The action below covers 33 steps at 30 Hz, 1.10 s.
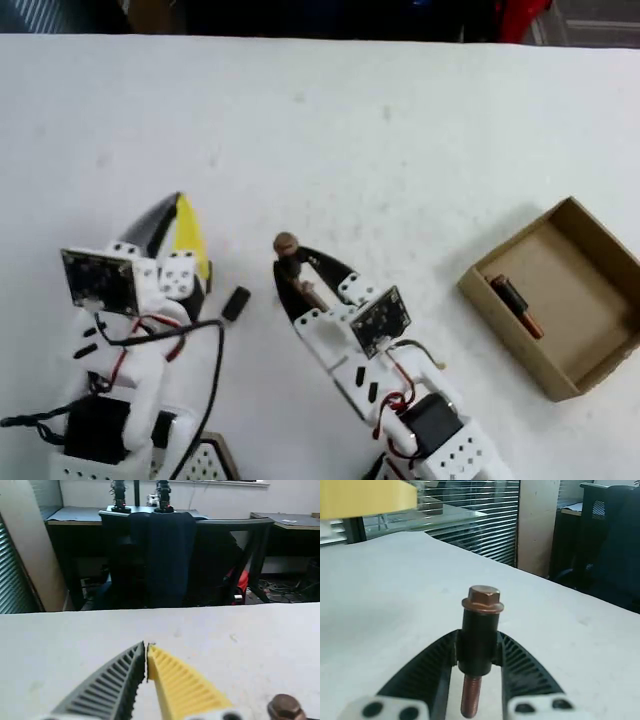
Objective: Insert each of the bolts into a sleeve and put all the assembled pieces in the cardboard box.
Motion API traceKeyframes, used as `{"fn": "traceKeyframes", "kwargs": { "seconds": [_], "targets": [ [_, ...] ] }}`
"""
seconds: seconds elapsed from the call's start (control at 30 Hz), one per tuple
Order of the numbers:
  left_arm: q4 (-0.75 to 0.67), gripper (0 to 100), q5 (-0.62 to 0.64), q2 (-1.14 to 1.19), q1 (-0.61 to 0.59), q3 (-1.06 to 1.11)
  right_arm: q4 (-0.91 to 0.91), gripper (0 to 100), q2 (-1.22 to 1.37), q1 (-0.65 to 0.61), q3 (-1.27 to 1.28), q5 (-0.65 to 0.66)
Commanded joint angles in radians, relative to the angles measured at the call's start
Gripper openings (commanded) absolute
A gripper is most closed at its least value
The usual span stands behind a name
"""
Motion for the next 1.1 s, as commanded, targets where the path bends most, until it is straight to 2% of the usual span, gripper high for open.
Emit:
{"fn": "traceKeyframes", "kwargs": {
  "seconds": [0.0,0.13,0.23,0.33,0.47,0.53,0.7,0.9,1.07],
  "targets": [
    [-0.002,2,-0.011,0.002,-0.067,-0.025,0.122,1.6,-0.015,0.035,-0.097,0.032],
    [0.094,2,-0.011,0.002,-0.065,-0.026,0.332,1.6,-0.015,0.036,-0.232,0.084],
    [0.149,2,-0.011,0.002,-0.067,-0.021,0.392,1.6,-0.015,0.058,-0.290,0.121],
    [0.201,2,-0.012,0.002,-0.067,-0.014,0.441,1.6,-0.013,0.133,-0.356,0.127],
    [0.221,2,-0.014,0.002,-0.076,0.060,0.556,1.6,-0.010,0.194,-0.483,0.137],
    [0.213,2,-0.014,0.002,-0.113,0.098,0.616,1.6,0.019,0.197,-0.568,0.186],
    [0.222,2,-0.014,0.002,-0.191,0.127,0.700,1.6,0.220,0.213,-0.776,0.218],
    [0.273,2,-0.091,-0.016,-0.191,0.130,0.737,1.6,0.487,0.317,-1.013,0.218],
    [0.315,2,-0.109,-0.163,-0.183,0.158,0.799,1.6,0.668,0.387,-1.232,0.221]
  ]
}}
